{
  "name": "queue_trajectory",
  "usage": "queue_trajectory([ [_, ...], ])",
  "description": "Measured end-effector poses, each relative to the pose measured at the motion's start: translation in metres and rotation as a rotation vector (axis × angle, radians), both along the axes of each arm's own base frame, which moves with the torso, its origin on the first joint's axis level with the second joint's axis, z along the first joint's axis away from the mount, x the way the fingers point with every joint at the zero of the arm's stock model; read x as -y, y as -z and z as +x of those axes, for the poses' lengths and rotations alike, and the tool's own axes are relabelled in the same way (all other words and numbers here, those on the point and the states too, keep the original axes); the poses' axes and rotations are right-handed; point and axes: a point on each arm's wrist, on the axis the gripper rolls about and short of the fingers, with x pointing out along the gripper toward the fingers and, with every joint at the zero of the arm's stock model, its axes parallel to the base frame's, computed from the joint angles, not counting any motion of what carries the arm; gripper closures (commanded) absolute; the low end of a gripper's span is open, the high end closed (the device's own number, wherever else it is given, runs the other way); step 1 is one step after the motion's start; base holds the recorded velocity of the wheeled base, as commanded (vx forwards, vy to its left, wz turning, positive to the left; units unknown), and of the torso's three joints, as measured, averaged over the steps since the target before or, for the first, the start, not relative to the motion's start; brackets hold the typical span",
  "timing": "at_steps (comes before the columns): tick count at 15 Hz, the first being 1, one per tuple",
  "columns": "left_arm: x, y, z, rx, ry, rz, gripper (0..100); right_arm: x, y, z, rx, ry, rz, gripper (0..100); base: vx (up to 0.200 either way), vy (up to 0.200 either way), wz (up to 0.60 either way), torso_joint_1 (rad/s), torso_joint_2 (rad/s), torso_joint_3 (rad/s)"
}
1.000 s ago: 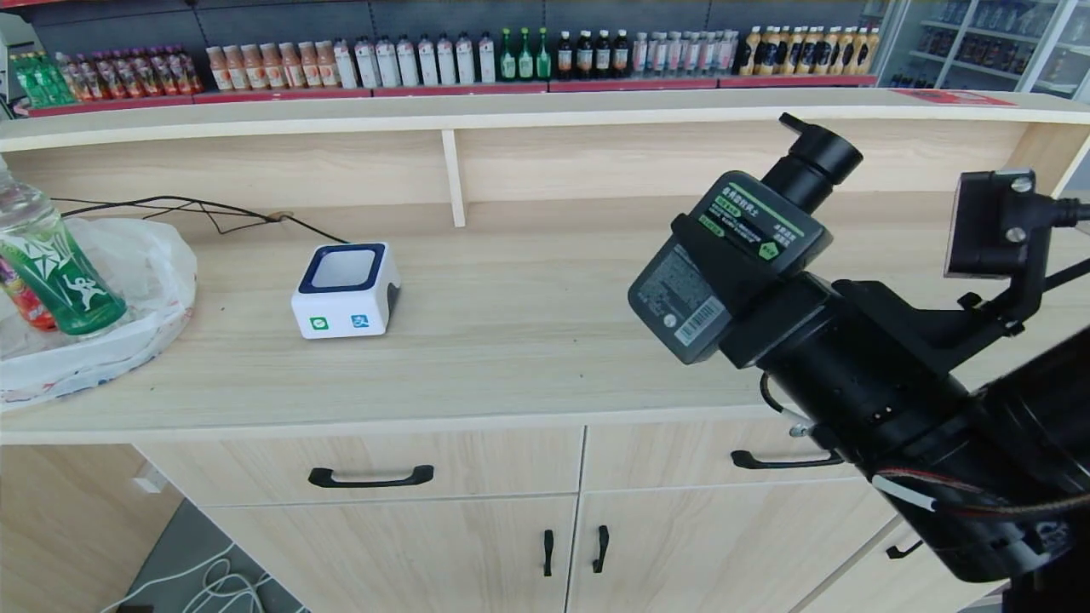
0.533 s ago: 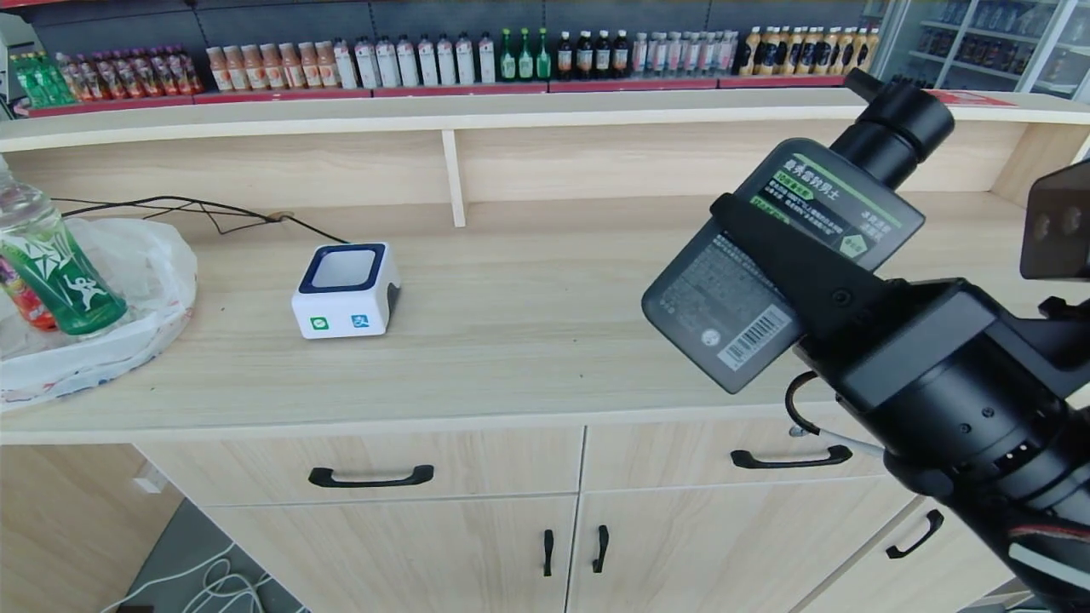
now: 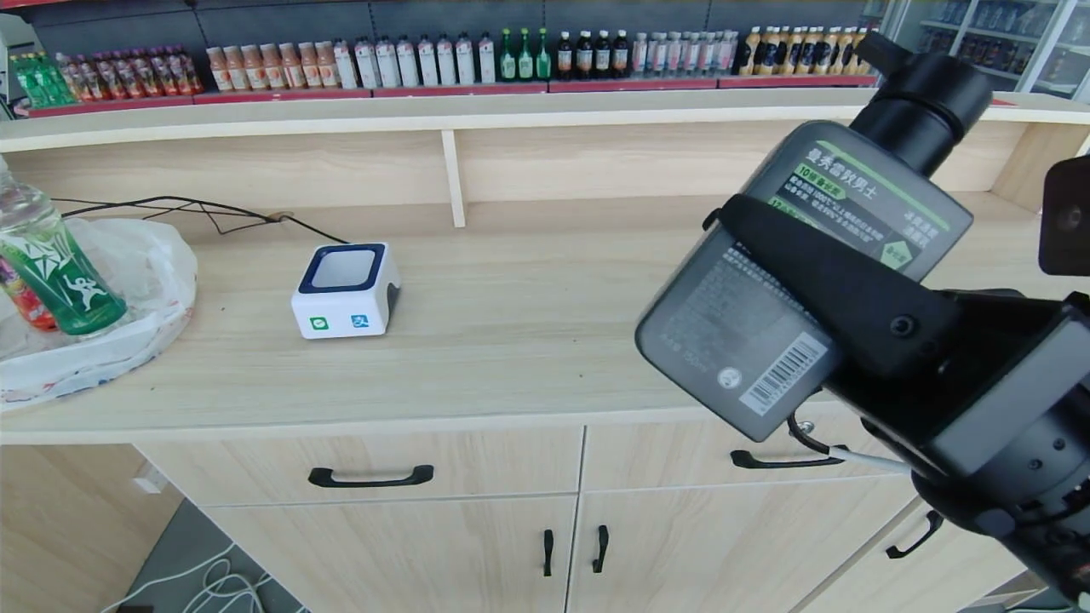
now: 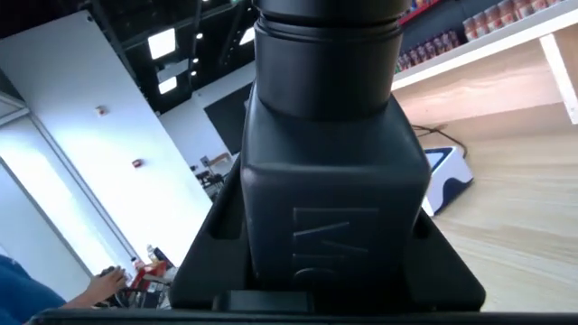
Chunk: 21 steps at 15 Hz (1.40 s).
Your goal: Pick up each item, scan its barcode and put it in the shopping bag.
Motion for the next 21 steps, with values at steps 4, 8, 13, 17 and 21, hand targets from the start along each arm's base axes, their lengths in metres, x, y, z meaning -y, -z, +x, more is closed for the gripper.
queue_trajectory([
  [4, 0.000, 0.000, 0.000, 0.000, 0.000, 0.000, 0, 0.001, -0.004, -0.002, -0.002, -0.029, 0.021, 100, 0.000, 0.000, 0.00, 0.000, 0.00, 0.000],
  [8, 0.000, 0.000, 0.000, 0.000, 0.000, 0.000, 0, 0.003, -0.010, -0.004, 0.000, -0.040, 0.048, 100, 0.000, 0.000, 0.00, 0.000, 0.00, 0.000],
  [13, 0.000, 0.000, 0.000, 0.000, 0.000, 0.000, 0, 0.008, -0.014, -0.009, 0.027, -0.078, 0.045, 100, 0.000, 0.000, 0.00, 0.000, 0.00, 0.000],
  [17, 0.000, 0.000, 0.000, 0.000, 0.000, 0.000, 0, 0.009, -0.014, -0.010, 0.030, -0.079, 0.045, 100, 0.000, 0.000, 0.00, 0.000, 0.00, 0.000],
  [21, 0.000, 0.000, 0.000, 0.000, 0.000, 0.000, 0, 0.002, -0.012, -0.011, 0.032, -0.099, 0.035, 100, 0.000, 0.000, 0.00, 0.000, 0.00, 0.000],
])
